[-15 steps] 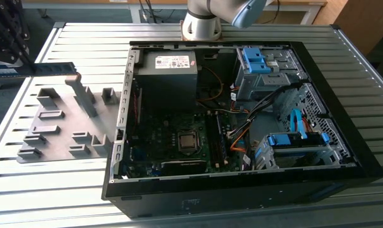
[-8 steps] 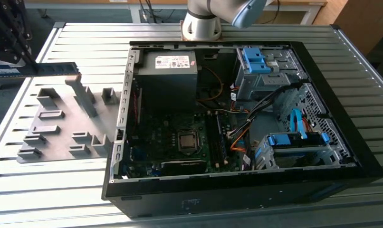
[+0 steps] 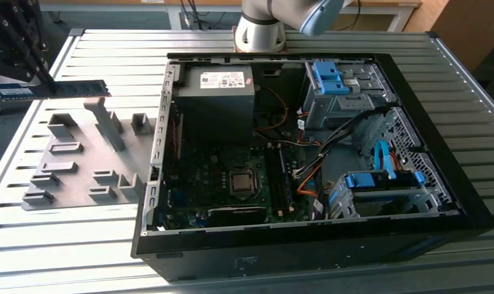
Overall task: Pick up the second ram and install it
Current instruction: 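Pick up the second ram and move it above second insertion slot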
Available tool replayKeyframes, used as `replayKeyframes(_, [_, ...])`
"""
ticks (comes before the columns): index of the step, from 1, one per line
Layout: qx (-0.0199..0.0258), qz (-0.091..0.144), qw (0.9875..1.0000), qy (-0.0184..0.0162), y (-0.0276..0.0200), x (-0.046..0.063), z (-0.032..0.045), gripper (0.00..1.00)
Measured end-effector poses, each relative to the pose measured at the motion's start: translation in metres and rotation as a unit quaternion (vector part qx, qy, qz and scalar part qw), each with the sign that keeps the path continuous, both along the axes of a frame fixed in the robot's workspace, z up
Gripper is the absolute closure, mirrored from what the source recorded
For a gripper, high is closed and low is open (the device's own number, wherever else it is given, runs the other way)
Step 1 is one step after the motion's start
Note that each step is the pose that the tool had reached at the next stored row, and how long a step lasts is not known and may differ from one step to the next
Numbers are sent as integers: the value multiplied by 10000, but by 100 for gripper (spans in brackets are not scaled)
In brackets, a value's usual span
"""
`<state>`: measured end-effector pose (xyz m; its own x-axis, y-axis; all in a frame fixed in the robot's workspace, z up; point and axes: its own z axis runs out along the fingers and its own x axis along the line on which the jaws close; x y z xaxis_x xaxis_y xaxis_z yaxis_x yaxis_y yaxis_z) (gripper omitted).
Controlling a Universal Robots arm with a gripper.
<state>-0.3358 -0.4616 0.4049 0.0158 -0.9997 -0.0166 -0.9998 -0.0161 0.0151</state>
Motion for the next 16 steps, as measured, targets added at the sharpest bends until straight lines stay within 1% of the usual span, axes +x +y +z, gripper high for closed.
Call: replayKeyframes(16, [0, 0, 10000, 0, 0, 200, 0, 86])
